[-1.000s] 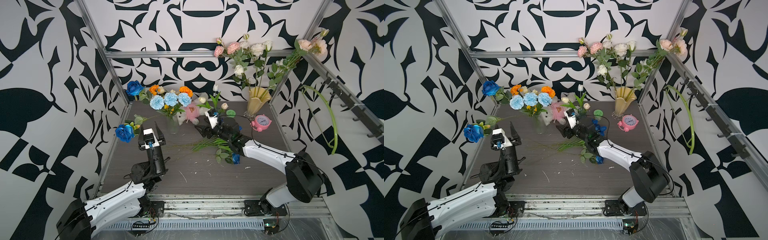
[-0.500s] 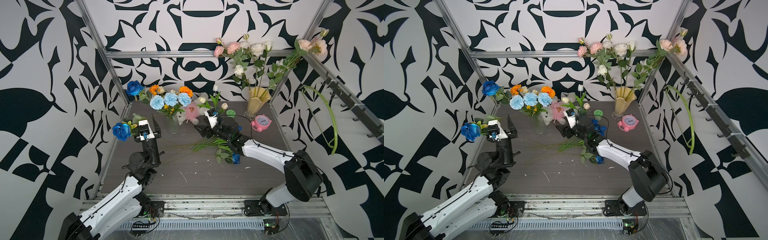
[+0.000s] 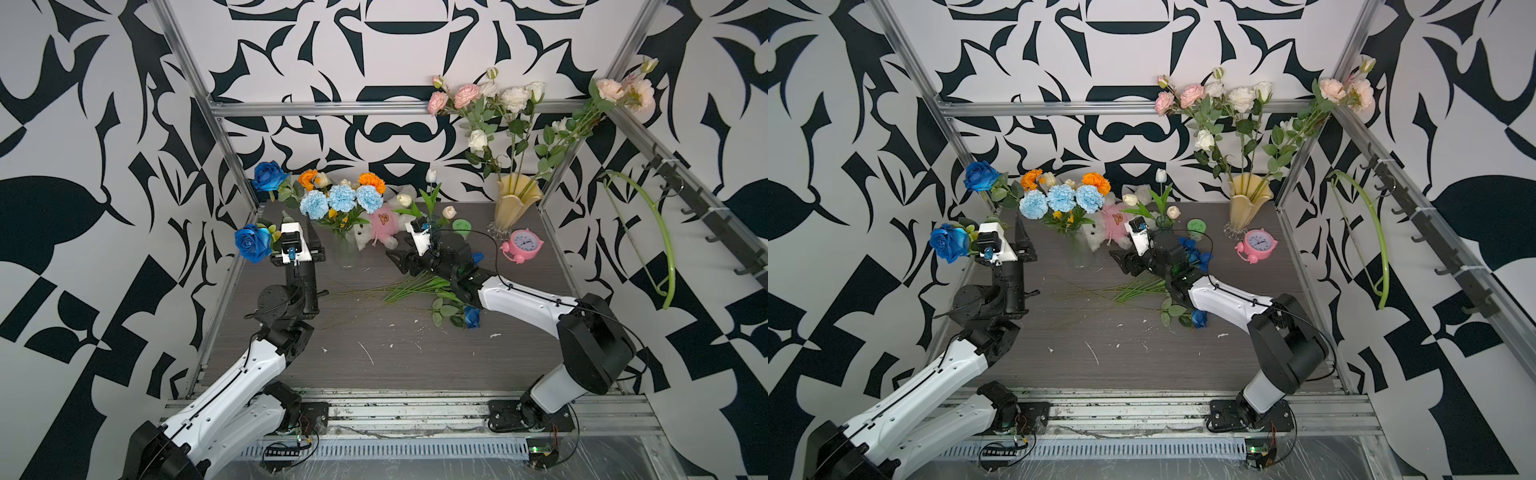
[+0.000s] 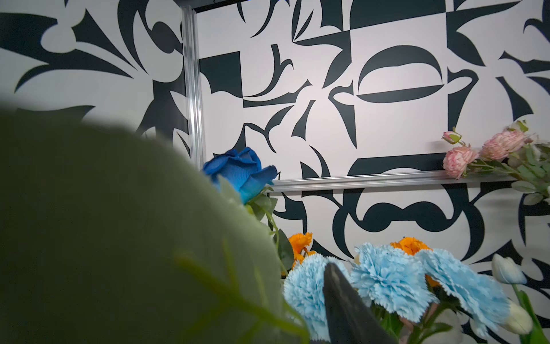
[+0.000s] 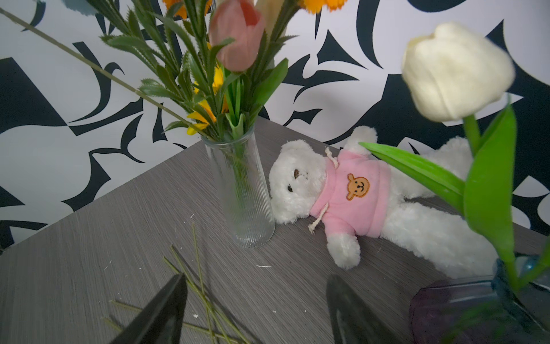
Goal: Pick out blue flowers from the vase
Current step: Pick up the flower from the vase.
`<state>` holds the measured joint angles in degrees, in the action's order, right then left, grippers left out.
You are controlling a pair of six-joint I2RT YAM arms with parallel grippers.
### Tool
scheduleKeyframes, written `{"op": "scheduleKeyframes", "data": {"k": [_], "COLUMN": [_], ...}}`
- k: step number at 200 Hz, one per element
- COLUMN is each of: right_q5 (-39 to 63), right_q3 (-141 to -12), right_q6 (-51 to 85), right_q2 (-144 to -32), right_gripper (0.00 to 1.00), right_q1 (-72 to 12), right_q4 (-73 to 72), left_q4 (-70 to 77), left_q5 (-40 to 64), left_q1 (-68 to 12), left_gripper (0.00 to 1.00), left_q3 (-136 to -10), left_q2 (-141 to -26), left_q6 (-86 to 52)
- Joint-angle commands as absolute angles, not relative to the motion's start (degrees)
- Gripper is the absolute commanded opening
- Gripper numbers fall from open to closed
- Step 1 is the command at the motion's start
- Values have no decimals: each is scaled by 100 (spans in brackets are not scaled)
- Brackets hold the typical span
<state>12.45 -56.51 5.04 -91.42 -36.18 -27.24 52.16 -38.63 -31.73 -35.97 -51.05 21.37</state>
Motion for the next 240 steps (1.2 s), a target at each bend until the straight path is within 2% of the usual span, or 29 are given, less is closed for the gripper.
{"op": "scheduleKeyframes", "data": {"k": [1, 32, 63, 185, 240], "right_q5": [1361, 1402, 1397, 1560, 1591], "right_q3": [-5893, -5906, -5860, -5788, -5662], "right_q6": [628, 685, 716, 857, 916], "right_q2": [-9122, -9153, -9127, -9088, -8919], "right_gripper": [71, 70, 69, 67, 67], "right_q1": [-3550, -3487, -3437, -3237, -3186], "right_q4": [-3084, -3102, -3126, -3298, -3375], "left_q4": [5074, 4795, 3728, 1523, -23], "left_q5": [-3563, -3368, -3143, -2527, -2364], "left_q1": [-3040, -3002, -2979, -2973, -2978], "left_gripper": [35, 22, 0, 0, 0], "left_q3": [-3869, -4065, -4598, -6214, -7309], "left_q2": [-5159, -5229, -5273, -4869, -4691], "left_q6": [2010, 2028, 1983, 2306, 2414]}}
